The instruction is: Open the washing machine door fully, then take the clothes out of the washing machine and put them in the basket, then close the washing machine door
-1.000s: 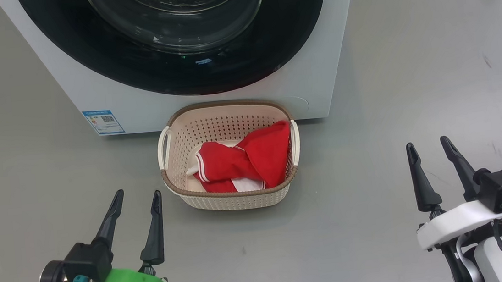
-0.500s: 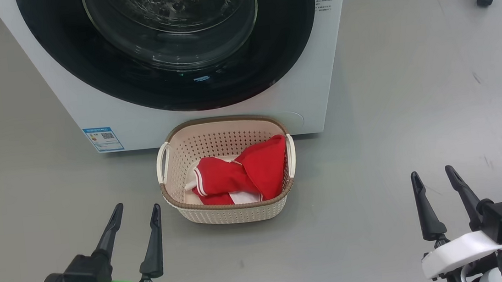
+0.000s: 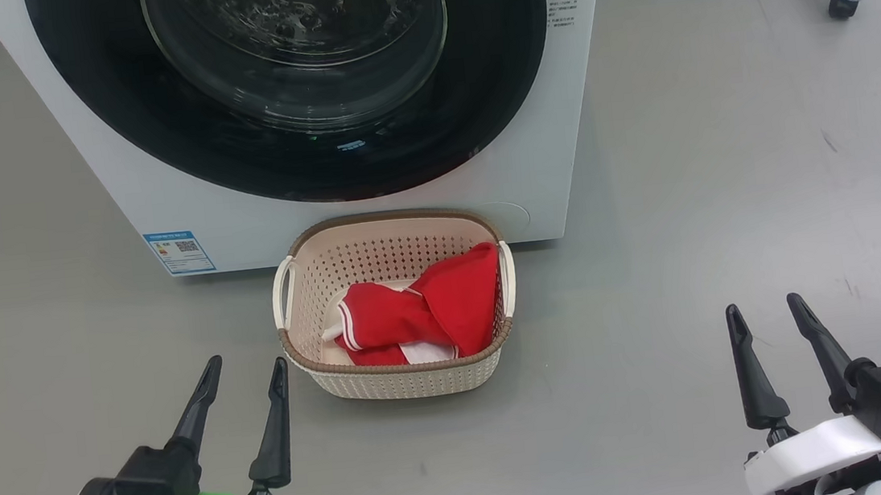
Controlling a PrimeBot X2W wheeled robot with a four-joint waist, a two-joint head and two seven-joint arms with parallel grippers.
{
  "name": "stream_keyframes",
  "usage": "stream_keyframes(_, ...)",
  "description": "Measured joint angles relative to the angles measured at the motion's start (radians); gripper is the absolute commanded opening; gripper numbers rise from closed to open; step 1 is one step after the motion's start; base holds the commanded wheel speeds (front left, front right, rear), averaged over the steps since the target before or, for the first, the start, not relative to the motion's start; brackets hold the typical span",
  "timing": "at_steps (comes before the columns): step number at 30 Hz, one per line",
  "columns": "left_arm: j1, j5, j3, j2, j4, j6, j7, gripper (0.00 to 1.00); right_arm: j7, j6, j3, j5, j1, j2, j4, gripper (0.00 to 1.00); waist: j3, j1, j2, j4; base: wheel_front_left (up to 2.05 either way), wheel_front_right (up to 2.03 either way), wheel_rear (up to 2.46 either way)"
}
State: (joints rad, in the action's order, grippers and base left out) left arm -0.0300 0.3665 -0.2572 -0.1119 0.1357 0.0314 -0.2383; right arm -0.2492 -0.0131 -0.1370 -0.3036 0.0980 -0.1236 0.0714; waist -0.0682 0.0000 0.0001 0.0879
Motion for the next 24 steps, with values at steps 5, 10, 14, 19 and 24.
stream_keyframes(5, 0.0, 0.0, 0.0, 0.0, -0.008, 0.0, 0.001, 1.0, 0.0, -0.009, 0.0, 0.0, 0.018, -0.001, -0.015, 1.0, -0.001, 0.0, 0.0, 0.0, 0.0, 0.0, 0.0)
stream_keyframes(10, 0.0, 0.0, 0.0, 0.0, -0.012, 0.0, 0.001, 1.0, 0.0, -0.011, 0.0, 0.0, 0.019, -0.001, -0.028, 1.0, -0.002, 0.0, 0.0, 0.002, 0.0, 0.0, 0.0)
stream_keyframes(14, 0.001, 0.0, -0.002, 0.0, -0.014, -0.001, 0.001, 1.0, 0.0, -0.016, 0.0, 0.0, 0.027, -0.001, -0.034, 1.0, -0.002, 0.0, 0.0, 0.004, 0.0, 0.0, 0.0)
stream_keyframes(19, 0.001, 0.0, -0.002, 0.0, -0.015, -0.001, 0.001, 1.0, 0.002, -0.017, 0.001, 0.0, 0.036, -0.003, -0.044, 1.0, -0.001, 0.0, 0.0, 0.007, 0.0, 0.0, 0.0)
stream_keyframes(24, 0.001, 0.0, -0.003, 0.0, -0.016, -0.001, 0.001, 1.0, 0.003, -0.018, 0.002, 0.0, 0.036, -0.004, -0.055, 1.0, -0.002, 0.0, 0.0, 0.011, 0.0, 0.0, 0.0)
